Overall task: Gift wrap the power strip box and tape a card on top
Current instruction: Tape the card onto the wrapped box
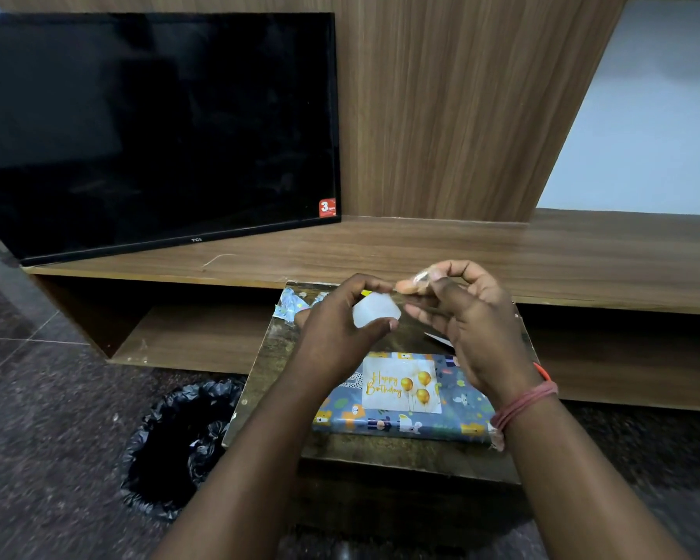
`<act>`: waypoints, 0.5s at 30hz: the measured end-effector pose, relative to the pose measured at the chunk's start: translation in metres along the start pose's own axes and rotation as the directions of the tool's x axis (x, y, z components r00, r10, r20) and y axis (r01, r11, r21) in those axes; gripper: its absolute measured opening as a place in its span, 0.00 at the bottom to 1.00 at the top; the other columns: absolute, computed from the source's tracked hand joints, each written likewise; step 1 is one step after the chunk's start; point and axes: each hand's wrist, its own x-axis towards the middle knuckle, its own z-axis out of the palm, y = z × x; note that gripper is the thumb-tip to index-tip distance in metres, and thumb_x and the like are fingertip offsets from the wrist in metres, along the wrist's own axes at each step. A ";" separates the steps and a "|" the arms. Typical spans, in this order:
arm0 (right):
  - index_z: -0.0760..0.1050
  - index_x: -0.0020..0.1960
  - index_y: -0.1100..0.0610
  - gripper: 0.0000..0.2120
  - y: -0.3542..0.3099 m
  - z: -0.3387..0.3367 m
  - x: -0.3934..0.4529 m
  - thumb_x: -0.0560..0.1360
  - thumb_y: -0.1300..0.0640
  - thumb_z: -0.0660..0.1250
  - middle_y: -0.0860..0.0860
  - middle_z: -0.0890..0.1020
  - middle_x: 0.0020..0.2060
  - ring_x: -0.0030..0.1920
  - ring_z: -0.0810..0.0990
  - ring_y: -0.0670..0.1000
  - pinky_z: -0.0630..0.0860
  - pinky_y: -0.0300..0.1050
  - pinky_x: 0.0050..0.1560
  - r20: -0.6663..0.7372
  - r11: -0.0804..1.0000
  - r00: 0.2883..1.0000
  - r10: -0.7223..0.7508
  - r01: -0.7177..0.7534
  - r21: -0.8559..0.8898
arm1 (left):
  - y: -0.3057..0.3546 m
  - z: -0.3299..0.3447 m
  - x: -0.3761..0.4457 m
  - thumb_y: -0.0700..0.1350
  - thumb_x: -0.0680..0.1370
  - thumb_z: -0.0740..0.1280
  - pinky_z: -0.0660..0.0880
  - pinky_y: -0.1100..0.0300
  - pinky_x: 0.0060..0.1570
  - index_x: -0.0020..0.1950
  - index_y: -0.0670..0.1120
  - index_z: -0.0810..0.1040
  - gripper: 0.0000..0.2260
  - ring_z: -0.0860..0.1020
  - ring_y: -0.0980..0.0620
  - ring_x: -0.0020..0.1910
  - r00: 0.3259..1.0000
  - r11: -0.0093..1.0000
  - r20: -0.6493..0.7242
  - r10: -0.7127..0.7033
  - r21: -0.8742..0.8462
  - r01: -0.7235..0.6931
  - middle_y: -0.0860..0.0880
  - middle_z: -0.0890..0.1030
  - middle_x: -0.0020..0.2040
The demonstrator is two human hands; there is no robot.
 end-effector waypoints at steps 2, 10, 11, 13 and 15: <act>0.71 0.58 0.60 0.08 -0.002 -0.001 0.000 0.79 0.63 0.66 0.63 0.85 0.49 0.55 0.85 0.61 0.80 0.54 0.59 0.062 1.000 0.998 0.003 -0.003 0.000 | 0.001 -0.002 0.001 0.66 0.66 0.70 0.70 0.39 0.66 0.57 0.69 0.76 0.19 0.77 0.54 0.63 1.000 1.000 0.011 -0.007 0.019 0.007 0.64 0.81 0.58; 0.71 0.58 0.60 0.12 0.003 0.003 -0.002 0.78 0.70 0.67 0.64 0.86 0.43 0.47 0.87 0.60 0.83 0.50 0.48 0.066 1.000 0.998 0.011 -0.009 -0.027 | 0.000 -0.001 0.001 0.62 0.70 0.73 0.74 0.38 0.63 0.55 0.61 0.81 0.15 0.81 0.55 0.57 0.999 0.998 0.012 -0.034 -0.053 0.035 0.63 0.83 0.54; 0.71 0.56 0.60 0.11 0.002 0.003 -0.003 0.78 0.70 0.67 0.64 0.86 0.43 0.45 0.87 0.59 0.83 0.48 0.45 0.072 1.000 0.997 0.021 -0.020 -0.010 | 0.001 -0.002 0.002 0.57 0.72 0.75 0.76 0.39 0.61 0.54 0.59 0.82 0.11 0.81 0.55 0.56 1.000 0.996 -0.003 -0.031 -0.084 0.031 0.61 0.84 0.54; 0.70 0.54 0.60 0.10 0.002 0.001 -0.002 0.78 0.70 0.66 0.66 0.85 0.43 0.45 0.87 0.61 0.83 0.49 0.46 0.066 1.000 0.998 0.008 -0.010 0.018 | 0.000 -0.003 0.003 0.48 0.75 0.76 0.79 0.41 0.58 0.53 0.57 0.83 0.09 0.82 0.55 0.56 0.999 0.985 0.007 -0.051 -0.162 0.051 0.59 0.84 0.54; 0.70 0.54 0.61 0.09 0.002 -0.002 -0.001 0.78 0.70 0.66 0.66 0.85 0.43 0.48 0.86 0.62 0.82 0.55 0.54 0.051 0.999 0.998 -0.043 0.041 0.032 | 0.000 -0.006 0.002 0.43 0.75 0.77 0.77 0.41 0.62 0.57 0.56 0.83 0.13 0.80 0.55 0.61 0.996 0.972 0.066 -0.062 -0.224 0.076 0.59 0.84 0.56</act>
